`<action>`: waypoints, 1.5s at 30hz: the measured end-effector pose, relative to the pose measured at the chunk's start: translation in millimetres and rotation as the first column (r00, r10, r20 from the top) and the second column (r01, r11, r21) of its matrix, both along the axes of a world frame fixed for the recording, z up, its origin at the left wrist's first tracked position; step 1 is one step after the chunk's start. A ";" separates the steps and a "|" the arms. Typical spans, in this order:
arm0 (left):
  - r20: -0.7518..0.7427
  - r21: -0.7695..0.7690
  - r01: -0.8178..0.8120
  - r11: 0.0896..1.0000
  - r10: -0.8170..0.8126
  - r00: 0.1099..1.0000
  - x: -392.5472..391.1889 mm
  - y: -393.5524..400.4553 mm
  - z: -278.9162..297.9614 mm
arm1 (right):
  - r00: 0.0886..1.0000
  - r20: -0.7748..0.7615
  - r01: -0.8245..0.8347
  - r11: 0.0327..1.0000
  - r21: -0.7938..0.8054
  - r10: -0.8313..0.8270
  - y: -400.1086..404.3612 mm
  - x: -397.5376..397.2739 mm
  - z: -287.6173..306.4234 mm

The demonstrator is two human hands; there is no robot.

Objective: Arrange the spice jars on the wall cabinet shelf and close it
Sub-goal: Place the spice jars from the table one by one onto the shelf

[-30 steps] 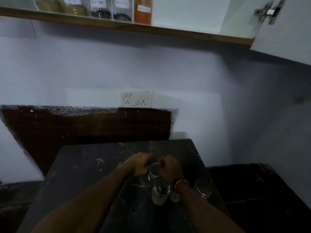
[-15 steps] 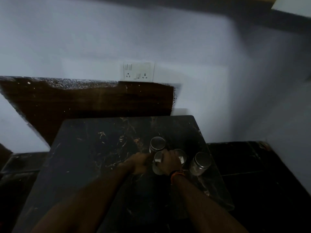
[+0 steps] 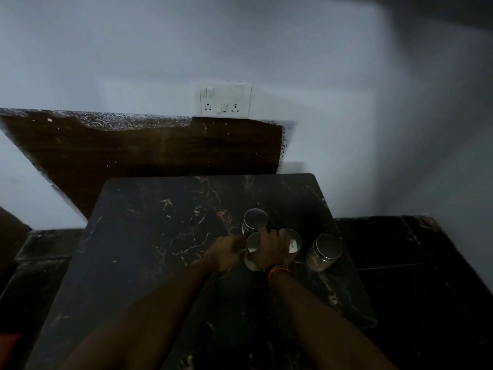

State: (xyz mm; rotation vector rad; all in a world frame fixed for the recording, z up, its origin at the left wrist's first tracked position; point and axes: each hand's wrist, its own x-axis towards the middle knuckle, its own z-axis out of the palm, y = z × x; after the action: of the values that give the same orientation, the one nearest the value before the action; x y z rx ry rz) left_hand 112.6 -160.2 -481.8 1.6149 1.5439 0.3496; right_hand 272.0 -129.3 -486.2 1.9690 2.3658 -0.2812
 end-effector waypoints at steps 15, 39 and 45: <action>0.613 -0.790 -0.100 0.605 0.783 -0.104 -12.0 -24.9 4.8 | 0.435 -0.888 -0.247 0.928 -0.279 -0.151 21.9 -1.0 68.1; 0.971 -0.238 -0.368 0.899 0.235 -0.052 4.9 31.3 128.8 | -0.250 -0.937 -0.169 0.964 -0.205 -0.243 78.4 -22.4 170.6; 0.990 -0.138 -0.355 0.925 0.124 -0.062 0.7 54.7 176.3 | -0.284 -0.948 -0.144 0.984 -0.105 -0.143 97.0 -26.2 228.8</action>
State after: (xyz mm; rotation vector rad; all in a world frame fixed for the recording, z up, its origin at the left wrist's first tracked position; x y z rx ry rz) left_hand 113.3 -105.5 -305.5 0.6055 0.5026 1.5398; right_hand 245.8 -32.3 -257.5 1.5343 2.3709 -3.2228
